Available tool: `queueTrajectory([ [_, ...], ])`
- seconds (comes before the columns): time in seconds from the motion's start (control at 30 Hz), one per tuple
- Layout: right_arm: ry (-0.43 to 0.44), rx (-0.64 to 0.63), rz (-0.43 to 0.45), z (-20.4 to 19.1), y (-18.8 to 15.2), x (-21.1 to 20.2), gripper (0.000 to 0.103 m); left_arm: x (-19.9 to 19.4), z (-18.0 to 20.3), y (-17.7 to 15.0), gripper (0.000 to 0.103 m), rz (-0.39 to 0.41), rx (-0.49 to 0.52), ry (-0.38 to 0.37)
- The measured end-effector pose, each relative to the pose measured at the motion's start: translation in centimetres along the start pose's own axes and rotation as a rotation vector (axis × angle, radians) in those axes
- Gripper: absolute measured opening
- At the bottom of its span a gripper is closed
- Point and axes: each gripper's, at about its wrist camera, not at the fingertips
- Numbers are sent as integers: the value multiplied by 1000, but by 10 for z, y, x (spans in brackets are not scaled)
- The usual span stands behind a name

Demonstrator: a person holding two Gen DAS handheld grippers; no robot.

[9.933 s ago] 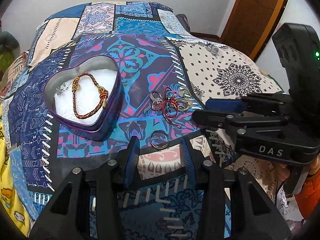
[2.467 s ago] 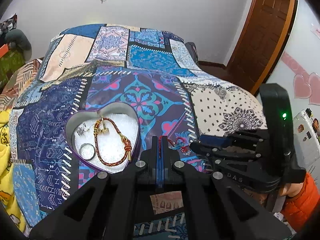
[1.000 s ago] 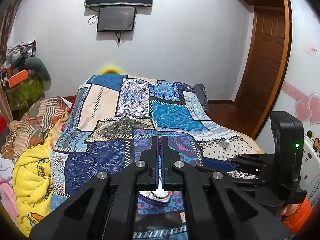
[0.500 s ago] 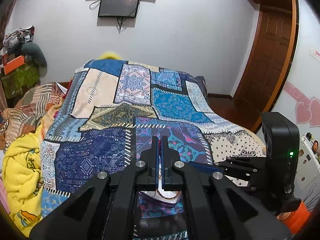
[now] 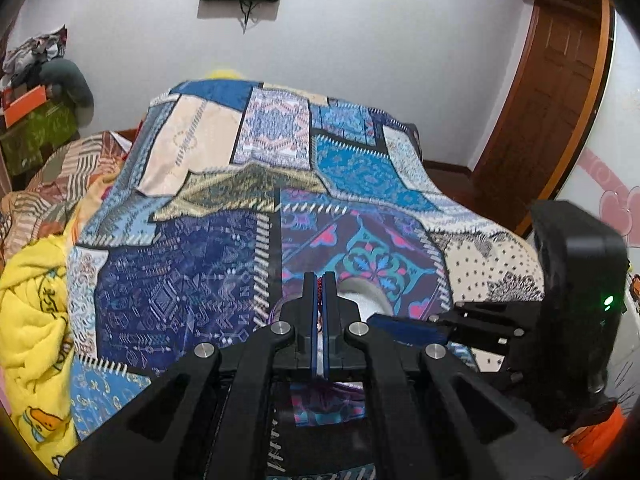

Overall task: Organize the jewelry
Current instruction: 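Open the right tool over the tin while the left tool releases its piece, then grasp a silver ring with the left tool while the right tool grasps a silver stud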

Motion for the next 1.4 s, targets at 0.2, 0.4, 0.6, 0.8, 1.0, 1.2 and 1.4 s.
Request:
queueTrajectory([
  [0.2, -9, -5, -12, 1, -1, 5, 20, 10, -7, -11, 0, -52, -17, -12],
  [0.4, -23, -21, -15, -2, -1, 6, 20, 11, -7, -17, 0, -74, -12, -13],
  [0.6, -32, -1, -25, -2, 1, 4, 21, 5, -6, -16, 1, -82, 2, 7],
  [0.8, -54, -1, -8, -3, 3, -10, 29, -10, -2, -10, 13, -57, 18, 30],
  [1.0, -82, -13, 21, -4, 3, -30, 30, -26, 4, -5, 21, -30, 24, 53],
  [1.2, -109, -5, 56, 2, 0, -55, 30, -39, 18, -6, 21, -25, 43, 49],
  [1.4, -154, 19, 84, 20, -8, -81, 30, -41, 39, -10, 29, -34, 61, 35],
])
Point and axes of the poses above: each gripper's, at about its wrist camera, not at the fingertips, and x roughly the way its jaws point, z to its right, y to its top, and after that the axes turned 1 degree about z, right-handed
